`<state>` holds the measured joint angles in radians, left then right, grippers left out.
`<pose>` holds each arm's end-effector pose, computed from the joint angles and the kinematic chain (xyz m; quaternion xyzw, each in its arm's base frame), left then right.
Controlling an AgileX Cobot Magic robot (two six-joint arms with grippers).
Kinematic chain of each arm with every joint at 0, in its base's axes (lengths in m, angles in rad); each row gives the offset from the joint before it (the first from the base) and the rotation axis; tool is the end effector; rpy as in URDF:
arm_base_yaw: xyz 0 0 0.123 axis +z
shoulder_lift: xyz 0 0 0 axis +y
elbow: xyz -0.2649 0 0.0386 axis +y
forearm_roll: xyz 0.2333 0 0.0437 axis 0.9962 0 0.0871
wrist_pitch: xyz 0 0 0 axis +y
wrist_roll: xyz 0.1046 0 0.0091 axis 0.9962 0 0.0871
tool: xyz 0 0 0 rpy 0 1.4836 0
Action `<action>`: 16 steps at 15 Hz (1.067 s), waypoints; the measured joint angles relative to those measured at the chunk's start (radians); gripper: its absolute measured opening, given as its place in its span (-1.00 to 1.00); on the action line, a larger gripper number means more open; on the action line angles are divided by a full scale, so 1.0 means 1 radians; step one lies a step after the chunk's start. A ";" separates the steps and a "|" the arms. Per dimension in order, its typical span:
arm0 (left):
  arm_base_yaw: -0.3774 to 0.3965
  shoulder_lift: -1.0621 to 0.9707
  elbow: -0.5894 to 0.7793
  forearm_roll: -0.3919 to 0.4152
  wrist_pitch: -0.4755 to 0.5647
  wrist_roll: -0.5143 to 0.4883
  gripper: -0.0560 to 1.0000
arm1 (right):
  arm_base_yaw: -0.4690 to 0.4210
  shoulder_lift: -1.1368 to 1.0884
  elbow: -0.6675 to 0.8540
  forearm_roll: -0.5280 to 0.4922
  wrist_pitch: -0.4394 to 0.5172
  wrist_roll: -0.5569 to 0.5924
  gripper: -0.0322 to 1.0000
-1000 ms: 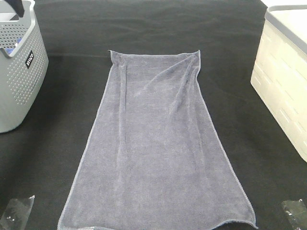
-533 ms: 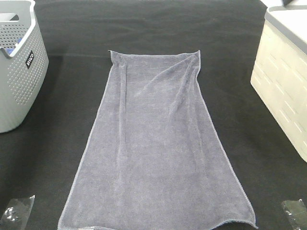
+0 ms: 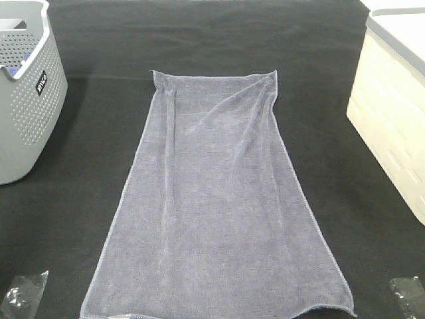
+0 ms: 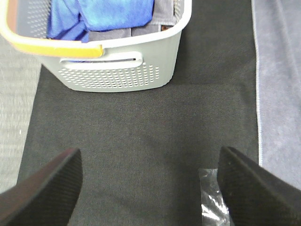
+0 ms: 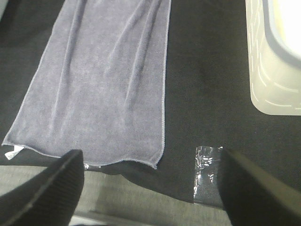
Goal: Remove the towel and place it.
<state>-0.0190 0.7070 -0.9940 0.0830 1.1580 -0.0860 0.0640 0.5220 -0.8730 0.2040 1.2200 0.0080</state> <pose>0.1094 0.0059 0.3585 -0.0301 0.9223 0.0213 0.3847 0.0659 0.0242 0.3376 -0.0302 0.9179 0.1154 0.3784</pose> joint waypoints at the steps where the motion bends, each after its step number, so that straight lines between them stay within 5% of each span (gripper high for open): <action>1: 0.000 -0.081 0.046 0.000 0.003 0.000 0.52 | 0.000 -0.090 0.039 -0.005 0.001 -0.001 0.55; 9: 0.000 -0.677 0.372 0.005 0.042 0.007 0.52 | 0.000 -0.525 0.257 -0.084 0.003 -0.056 0.55; 16: 0.000 -0.713 0.475 -0.028 -0.080 0.050 0.52 | 0.000 -0.526 0.417 -0.065 -0.103 -0.148 0.55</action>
<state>-0.0190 -0.0060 -0.5190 0.0550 1.0780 -0.0360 0.0640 -0.0040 -0.4560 0.1390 1.1170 -0.1400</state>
